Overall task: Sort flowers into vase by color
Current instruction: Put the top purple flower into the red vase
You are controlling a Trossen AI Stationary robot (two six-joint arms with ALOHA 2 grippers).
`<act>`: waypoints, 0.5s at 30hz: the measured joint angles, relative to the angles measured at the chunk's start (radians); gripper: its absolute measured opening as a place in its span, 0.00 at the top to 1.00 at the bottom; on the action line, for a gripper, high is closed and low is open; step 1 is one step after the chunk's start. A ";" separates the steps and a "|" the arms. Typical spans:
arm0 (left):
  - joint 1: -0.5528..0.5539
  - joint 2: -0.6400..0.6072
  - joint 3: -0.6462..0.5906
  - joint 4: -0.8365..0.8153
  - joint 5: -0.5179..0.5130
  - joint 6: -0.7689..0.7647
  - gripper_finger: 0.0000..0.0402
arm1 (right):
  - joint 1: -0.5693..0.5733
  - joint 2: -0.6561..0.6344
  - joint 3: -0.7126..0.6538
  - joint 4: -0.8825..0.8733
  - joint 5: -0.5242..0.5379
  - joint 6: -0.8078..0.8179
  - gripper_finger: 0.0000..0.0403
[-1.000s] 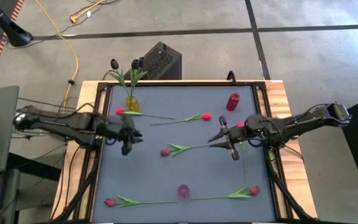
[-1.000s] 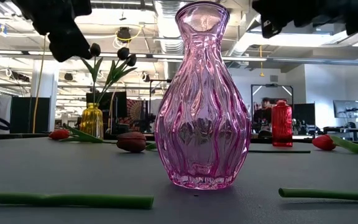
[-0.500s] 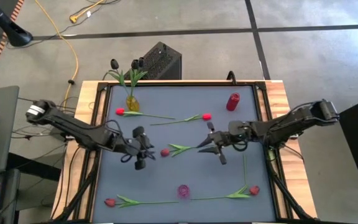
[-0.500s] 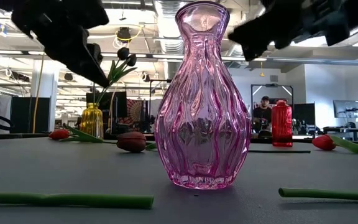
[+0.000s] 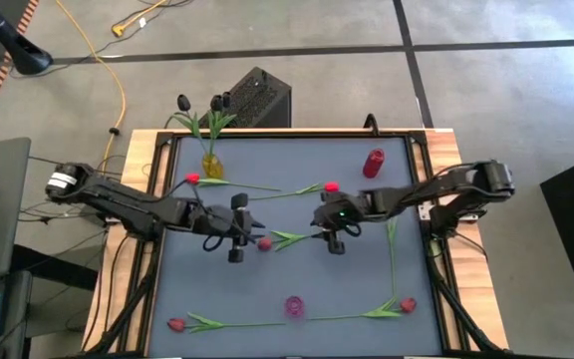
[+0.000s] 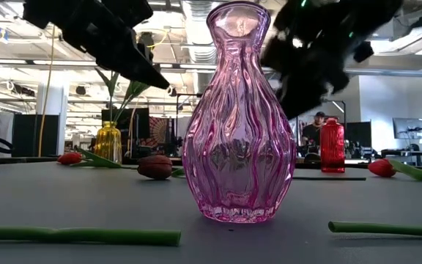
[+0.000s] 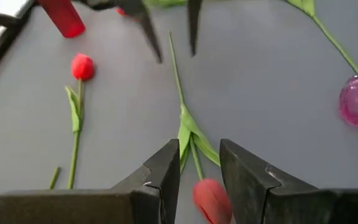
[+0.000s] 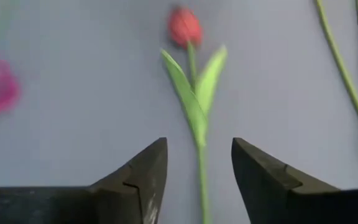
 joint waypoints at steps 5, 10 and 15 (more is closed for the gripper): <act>0.020 0.005 0.000 0.006 0.042 0.003 0.74 | -0.013 0.078 0.000 0.013 0.001 -0.003 0.46; 0.021 0.005 0.000 0.031 0.052 0.033 0.74 | -0.010 0.150 0.001 0.048 0.001 -0.007 0.48; 0.036 0.005 0.000 0.055 0.051 0.042 0.74 | -0.010 0.211 0.002 0.074 0.005 -0.023 0.50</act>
